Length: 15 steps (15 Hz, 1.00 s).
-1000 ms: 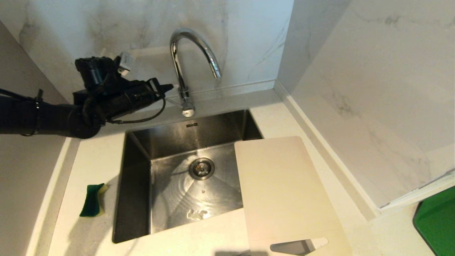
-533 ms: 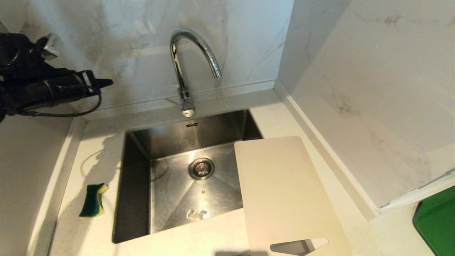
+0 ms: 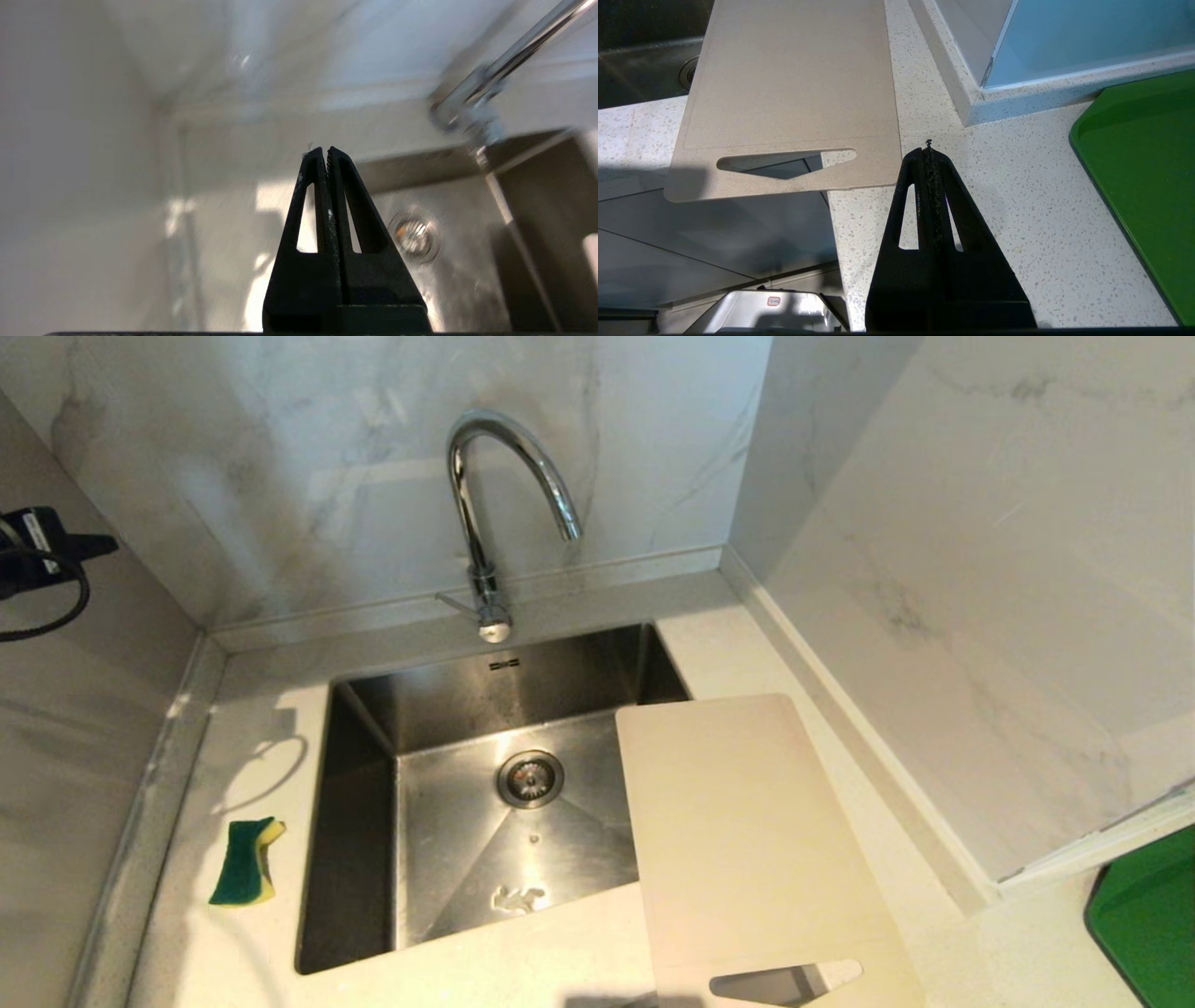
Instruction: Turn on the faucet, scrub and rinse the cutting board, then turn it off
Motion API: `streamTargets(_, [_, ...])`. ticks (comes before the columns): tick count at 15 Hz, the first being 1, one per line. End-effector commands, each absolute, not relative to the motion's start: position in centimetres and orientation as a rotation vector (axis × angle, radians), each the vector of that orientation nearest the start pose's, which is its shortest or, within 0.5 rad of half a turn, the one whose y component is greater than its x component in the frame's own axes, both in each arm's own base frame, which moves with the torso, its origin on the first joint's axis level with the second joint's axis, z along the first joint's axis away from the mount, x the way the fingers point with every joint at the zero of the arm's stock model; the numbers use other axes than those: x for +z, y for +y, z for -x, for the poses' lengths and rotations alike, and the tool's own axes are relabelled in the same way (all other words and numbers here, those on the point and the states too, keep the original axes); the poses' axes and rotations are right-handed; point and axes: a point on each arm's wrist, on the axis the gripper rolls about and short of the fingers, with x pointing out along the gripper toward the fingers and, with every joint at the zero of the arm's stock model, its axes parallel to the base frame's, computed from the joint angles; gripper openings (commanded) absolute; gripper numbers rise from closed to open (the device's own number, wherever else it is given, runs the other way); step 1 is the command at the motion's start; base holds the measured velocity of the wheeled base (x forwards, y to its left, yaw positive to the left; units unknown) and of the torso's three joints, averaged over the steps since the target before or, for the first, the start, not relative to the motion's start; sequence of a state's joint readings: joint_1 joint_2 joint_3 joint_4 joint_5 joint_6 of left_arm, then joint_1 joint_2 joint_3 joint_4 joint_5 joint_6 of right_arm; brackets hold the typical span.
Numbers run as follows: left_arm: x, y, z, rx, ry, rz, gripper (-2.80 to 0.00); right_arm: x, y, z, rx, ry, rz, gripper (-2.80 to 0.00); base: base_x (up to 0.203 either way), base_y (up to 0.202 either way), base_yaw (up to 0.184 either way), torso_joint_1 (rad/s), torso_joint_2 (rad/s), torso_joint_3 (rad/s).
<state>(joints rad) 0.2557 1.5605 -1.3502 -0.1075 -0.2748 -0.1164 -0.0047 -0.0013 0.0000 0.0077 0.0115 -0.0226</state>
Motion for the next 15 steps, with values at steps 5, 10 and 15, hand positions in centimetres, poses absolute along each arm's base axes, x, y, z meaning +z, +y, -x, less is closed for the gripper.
streamTargets(5, [33.7, 6.1, -23.5, 0.105, 0.137, 0.134, -2.8, 7.5, 0.0, 2.3, 0.006, 0.006, 0.021, -2.8, 0.0, 0.0, 0.0, 0.0, 0.0, 0.0])
streamTargets(10, [31.4, 5.3, -20.6, 0.139, 0.189, 0.03, -2.8, 7.5, 0.0, 2.3, 0.006, 0.007, 0.021, -2.8, 0.0, 0.0, 0.0, 0.0, 0.0, 0.0])
streamTargets(15, [26.7, 4.5, -18.0, 0.142, 0.197, -0.012, -2.8, 7.5, 0.0, 2.3, 0.006, 0.008, 0.021, -2.8, 0.0, 0.0, 0.0, 0.0, 0.0, 0.0])
